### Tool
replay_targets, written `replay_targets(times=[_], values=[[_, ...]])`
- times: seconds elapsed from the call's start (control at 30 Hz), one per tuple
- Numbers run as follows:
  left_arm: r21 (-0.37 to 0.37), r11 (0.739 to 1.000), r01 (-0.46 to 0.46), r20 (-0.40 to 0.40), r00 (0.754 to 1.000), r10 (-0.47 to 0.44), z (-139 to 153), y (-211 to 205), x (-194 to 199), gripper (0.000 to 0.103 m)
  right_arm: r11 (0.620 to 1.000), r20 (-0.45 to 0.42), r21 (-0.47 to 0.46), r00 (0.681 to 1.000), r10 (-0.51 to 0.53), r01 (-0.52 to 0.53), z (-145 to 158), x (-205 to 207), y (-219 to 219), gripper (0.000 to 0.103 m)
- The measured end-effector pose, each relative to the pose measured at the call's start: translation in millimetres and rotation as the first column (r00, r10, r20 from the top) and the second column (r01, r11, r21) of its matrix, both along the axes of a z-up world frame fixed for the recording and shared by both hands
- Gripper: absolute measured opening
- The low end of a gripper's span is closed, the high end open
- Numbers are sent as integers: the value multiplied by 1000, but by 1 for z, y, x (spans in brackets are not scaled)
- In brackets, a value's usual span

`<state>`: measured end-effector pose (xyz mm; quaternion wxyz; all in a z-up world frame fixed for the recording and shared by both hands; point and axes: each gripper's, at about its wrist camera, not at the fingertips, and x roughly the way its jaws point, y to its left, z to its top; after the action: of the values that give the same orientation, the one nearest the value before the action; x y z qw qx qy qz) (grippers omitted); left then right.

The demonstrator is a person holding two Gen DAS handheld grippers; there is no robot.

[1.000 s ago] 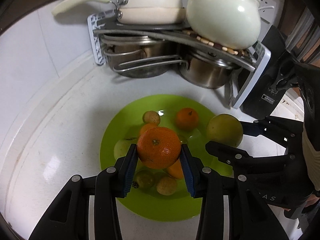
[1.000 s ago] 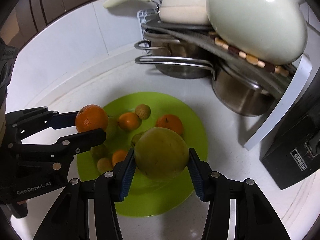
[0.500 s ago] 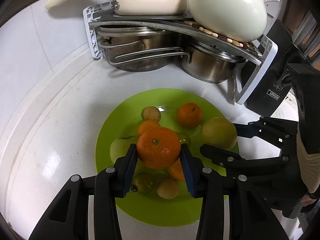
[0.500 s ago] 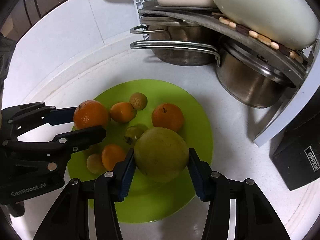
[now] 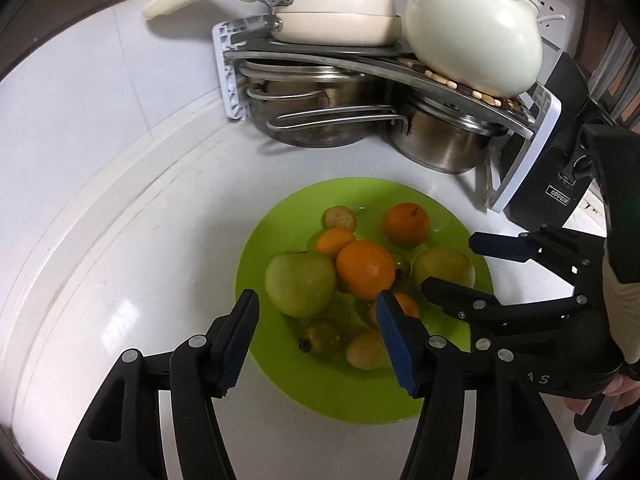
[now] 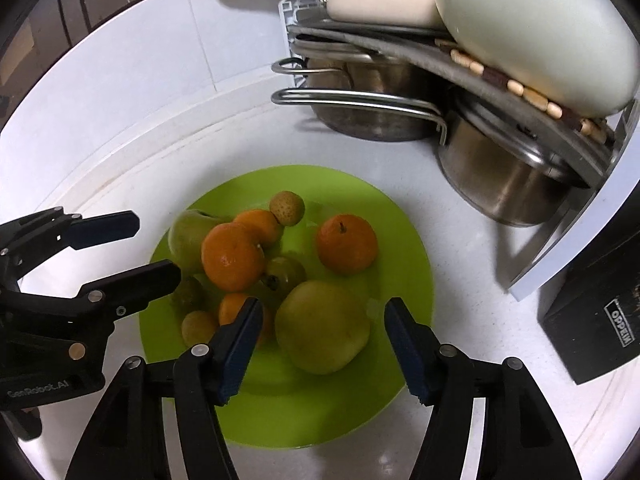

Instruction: Organize fruits

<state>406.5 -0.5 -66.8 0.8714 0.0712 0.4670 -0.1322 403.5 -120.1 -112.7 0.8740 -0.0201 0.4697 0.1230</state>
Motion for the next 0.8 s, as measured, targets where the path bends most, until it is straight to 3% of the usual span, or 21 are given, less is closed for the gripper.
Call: replay_targets(times=[0.2, 0.47, 0.53, 0.8], values=[[-2, 999, -46, 24, 999, 46, 5, 10, -13, 60, 1000, 20, -13, 1000, -13, 14, 8, -10, -1, 64], [3, 997, -73, 134, 988, 72, 30, 23, -52, 65, 997, 107, -10, 991, -75, 77, 38, -53, -3, 67], [6, 997, -74, 154, 985, 73, 36, 25, -62, 70, 995, 132, -4, 986, -98, 99, 44, -68, -3, 72], [-21, 995, -102, 238, 966, 104, 60, 34, -115, 85, 987, 195, 33, 968, -161, 157, 65, -128, -3, 75]])
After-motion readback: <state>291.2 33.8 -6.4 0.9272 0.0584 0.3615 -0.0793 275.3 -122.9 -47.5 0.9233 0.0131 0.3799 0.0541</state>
